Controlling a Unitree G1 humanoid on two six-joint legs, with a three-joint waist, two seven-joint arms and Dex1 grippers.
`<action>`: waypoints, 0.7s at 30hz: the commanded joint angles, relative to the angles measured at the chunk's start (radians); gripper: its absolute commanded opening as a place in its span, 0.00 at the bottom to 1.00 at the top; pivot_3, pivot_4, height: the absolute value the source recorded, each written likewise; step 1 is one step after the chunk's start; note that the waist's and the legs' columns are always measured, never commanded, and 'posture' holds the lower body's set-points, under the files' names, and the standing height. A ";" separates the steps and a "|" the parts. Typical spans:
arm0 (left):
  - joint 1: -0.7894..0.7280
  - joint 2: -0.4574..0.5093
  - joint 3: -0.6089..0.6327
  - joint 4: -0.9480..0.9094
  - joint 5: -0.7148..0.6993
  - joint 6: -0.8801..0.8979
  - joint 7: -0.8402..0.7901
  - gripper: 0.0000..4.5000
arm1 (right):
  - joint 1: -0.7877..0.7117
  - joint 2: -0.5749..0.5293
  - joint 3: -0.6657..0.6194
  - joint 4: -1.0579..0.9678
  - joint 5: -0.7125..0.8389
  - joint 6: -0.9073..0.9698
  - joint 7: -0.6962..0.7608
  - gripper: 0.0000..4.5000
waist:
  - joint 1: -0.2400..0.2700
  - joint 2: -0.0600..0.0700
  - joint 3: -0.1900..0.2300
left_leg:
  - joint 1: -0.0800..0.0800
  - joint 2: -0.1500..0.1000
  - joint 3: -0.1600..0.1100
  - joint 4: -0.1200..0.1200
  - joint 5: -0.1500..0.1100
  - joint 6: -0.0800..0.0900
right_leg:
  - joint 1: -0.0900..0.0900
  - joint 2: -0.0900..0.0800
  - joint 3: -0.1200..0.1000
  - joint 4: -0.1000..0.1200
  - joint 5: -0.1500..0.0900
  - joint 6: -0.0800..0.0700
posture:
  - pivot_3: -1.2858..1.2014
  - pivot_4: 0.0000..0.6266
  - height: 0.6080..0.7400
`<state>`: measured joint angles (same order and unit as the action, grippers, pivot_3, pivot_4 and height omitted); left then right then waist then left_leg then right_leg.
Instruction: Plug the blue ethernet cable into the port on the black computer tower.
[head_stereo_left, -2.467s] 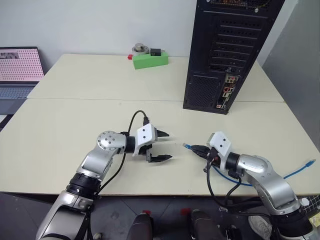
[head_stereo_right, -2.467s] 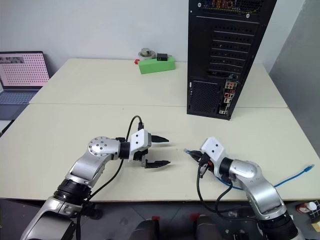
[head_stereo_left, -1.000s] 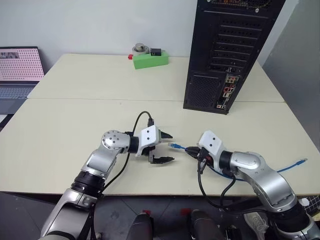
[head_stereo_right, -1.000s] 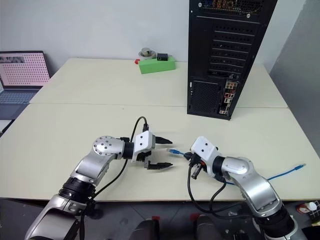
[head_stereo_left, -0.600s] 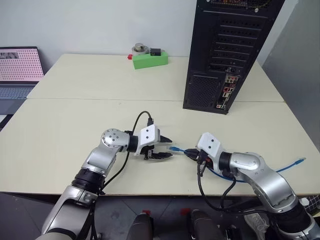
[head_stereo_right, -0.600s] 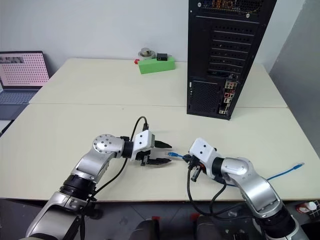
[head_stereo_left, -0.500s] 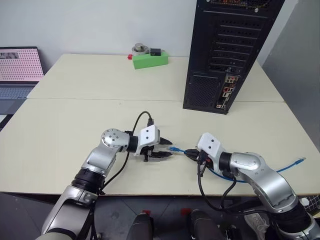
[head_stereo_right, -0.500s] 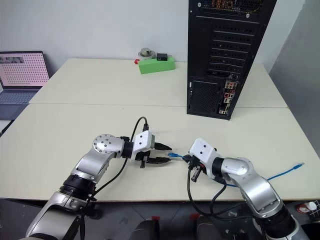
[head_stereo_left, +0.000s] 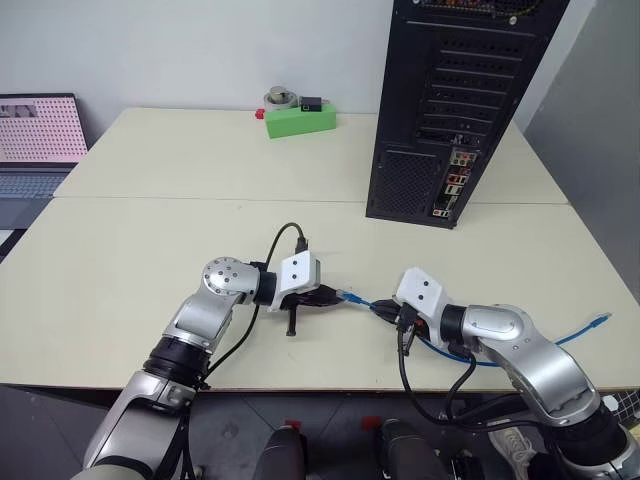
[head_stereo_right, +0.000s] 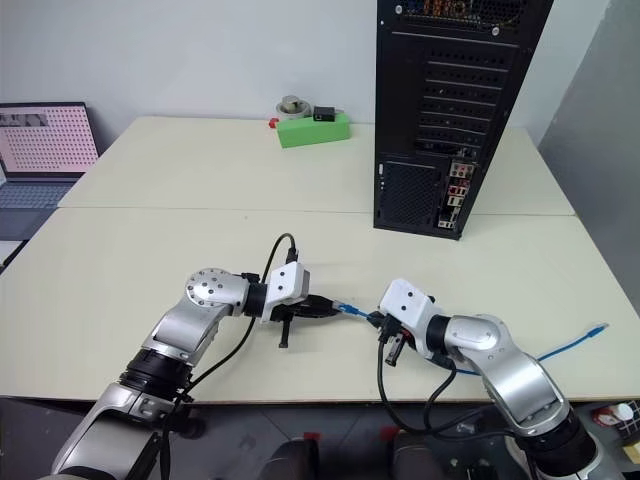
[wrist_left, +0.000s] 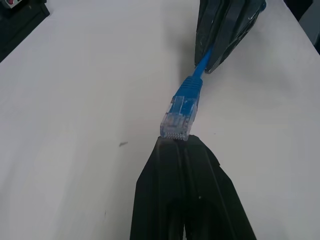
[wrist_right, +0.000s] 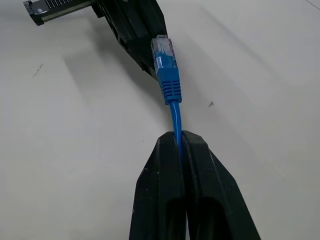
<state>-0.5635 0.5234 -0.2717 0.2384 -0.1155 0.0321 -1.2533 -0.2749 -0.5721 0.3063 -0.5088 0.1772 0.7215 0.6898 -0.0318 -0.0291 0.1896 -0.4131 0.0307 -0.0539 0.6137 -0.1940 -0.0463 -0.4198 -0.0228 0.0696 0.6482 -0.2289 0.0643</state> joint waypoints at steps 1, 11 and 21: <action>-0.002 0.008 0.008 -0.027 -0.020 0.017 -0.017 0.05 | -0.013 -0.007 -0.004 -0.026 -0.009 -0.026 0.002 0.00 | 0.000 0.000 0.000 | 0.000 0.000 0.000 0.000 0.000 0.000 | 0.000 0.000 0.000 0.000 0.000 0.000 | 0.52 0.24 1.00; -0.003 0.005 0.021 -0.038 -0.048 0.037 -0.057 0.40 | -0.012 -0.026 0.011 -0.017 -0.032 -0.048 0.010 0.00 | 0.000 0.000 0.000 | 0.000 0.000 0.000 0.000 0.000 0.000 | 0.000 0.000 0.000 0.000 0.000 0.000 | 0.52 0.24 1.00; -0.009 -0.003 0.018 -0.043 -0.056 0.031 -0.041 0.40 | -0.007 -0.036 0.022 -0.020 -0.051 -0.060 0.022 0.00 | 0.000 0.000 0.000 | 0.000 0.000 0.000 0.000 0.000 0.000 | 0.000 0.000 0.000 0.000 0.000 0.000 | 0.52 0.24 1.00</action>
<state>-0.5598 0.5230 -0.2712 0.2339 -0.1550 0.0753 -1.2977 -0.2752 -0.5987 0.3331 -0.5053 0.1347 0.6833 0.7017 -0.0318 -0.0290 0.1896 -0.4131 0.0307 -0.0538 0.6137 -0.1940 -0.0463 -0.4198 -0.0228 0.0696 0.6482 -0.2289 0.0643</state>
